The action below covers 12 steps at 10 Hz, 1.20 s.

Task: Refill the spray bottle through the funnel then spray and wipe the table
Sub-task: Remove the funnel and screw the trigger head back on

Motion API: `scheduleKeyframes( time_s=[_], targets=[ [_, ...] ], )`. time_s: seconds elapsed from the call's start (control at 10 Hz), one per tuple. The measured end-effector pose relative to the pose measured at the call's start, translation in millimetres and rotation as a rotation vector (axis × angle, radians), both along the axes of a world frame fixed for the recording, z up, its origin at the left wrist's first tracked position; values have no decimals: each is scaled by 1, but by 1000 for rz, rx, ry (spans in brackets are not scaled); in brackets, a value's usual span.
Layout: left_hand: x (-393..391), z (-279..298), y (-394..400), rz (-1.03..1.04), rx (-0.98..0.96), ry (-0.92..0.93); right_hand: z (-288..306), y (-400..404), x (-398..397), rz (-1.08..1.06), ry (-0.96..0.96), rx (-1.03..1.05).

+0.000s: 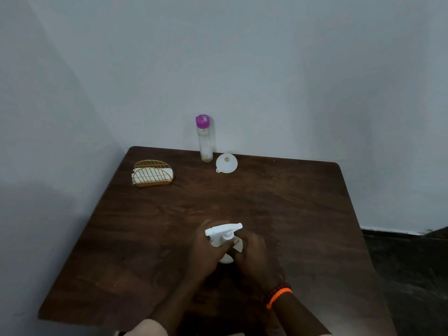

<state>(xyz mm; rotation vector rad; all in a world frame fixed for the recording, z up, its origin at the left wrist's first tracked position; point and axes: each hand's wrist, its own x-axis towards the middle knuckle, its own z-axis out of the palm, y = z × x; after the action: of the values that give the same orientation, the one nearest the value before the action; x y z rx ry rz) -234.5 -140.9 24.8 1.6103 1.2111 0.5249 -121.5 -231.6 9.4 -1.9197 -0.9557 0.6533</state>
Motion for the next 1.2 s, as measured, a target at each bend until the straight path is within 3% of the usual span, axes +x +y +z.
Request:
scheduleKeyframes(
  time_s=[0.4,0.8,1.1,1.2],
  targets=[
    [1,6,-3,-69,150,-97,-5,1,3,22,1,-10],
    [-8,7,9,-195,-57,-28,-22,2,7,22,-46,-67],
    [-3,1,10,-185,-40,10,-18,2,8,26,-57,-91],
    [0,-6,9,-176,-123,34,-19,3,10,59,-57,-92]
  ],
)
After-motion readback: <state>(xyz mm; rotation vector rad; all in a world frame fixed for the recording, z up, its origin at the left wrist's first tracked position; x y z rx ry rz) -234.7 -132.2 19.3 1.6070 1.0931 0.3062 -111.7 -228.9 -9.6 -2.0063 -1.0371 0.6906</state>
